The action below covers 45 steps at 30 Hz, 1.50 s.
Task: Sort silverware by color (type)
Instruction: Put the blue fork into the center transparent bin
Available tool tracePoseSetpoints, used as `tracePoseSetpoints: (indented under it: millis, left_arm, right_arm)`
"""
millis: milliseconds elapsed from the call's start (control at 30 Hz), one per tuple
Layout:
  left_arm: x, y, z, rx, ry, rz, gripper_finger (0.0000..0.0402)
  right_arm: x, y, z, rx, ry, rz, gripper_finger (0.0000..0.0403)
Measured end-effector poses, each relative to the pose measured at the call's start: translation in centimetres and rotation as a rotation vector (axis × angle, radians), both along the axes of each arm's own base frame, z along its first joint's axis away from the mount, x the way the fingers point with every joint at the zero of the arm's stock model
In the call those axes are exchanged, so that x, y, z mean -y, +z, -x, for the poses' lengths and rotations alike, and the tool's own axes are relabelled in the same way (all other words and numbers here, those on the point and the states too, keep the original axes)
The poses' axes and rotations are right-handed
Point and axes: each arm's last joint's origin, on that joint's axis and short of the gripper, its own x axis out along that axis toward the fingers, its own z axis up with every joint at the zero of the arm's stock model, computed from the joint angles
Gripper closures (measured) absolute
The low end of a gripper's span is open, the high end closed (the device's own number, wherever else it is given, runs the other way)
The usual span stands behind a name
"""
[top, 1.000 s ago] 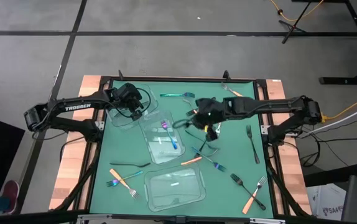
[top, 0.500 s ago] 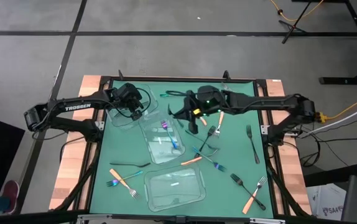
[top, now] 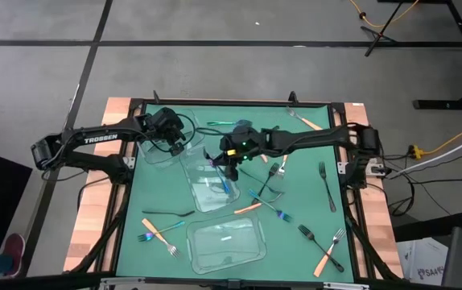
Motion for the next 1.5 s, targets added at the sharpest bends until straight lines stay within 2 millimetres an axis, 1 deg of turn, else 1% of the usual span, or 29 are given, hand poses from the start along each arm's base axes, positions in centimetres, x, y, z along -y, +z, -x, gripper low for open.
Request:
tracePoseSetpoints:
  millis: [233,400,533,633,867,1300,1400,1500]
  left_arm:
    - [0.0,0.0,0.0,0.0,0.0,0.0,0.0344]
    - [0.0,0.0,0.0,0.0,0.0,0.0,0.0344]
    - [0.0,0.0,0.0,0.0,0.0,0.0,0.0344]
    - [0.0,0.0,0.0,0.0,0.0,0.0,0.0344]
    - [0.0,0.0,0.0,0.0,-0.001,0.0,0.0344]
    - [0.0,0.0,0.0,0.0,0.0,0.0,0.0344]
    - [0.0,0.0,0.0,0.0,0.0,0.0,0.0344]
    - [0.0,0.0,0.0,0.0,-0.001,0.0,0.0344]
  right_arm:
    - [0.1,-2.9,-0.8,-0.074,0.0,-0.007,0.0402]
    - [0.1,-4.1,-1.1,-0.124,-0.056,-0.109,0.0402]
    - [0.1,-5.1,-1.2,-0.165,-0.088,-0.154,0.0402]
    - [0.1,-5.5,-1.2,-0.194,-0.107,-0.179,0.0402]
    - [0.1,-6.2,-1.2,-0.22,-0.122,-0.171,0.0402]
    - [0.2,-6.3,-1.2,-0.222,-0.153,-0.149,0.0402]
    - [0.2,-6.3,-1.2,-0.222,-0.154,-0.148,0.0394]
    - [0.2,-6.3,-1.2,-0.223,-0.155,-0.147,0.0376]
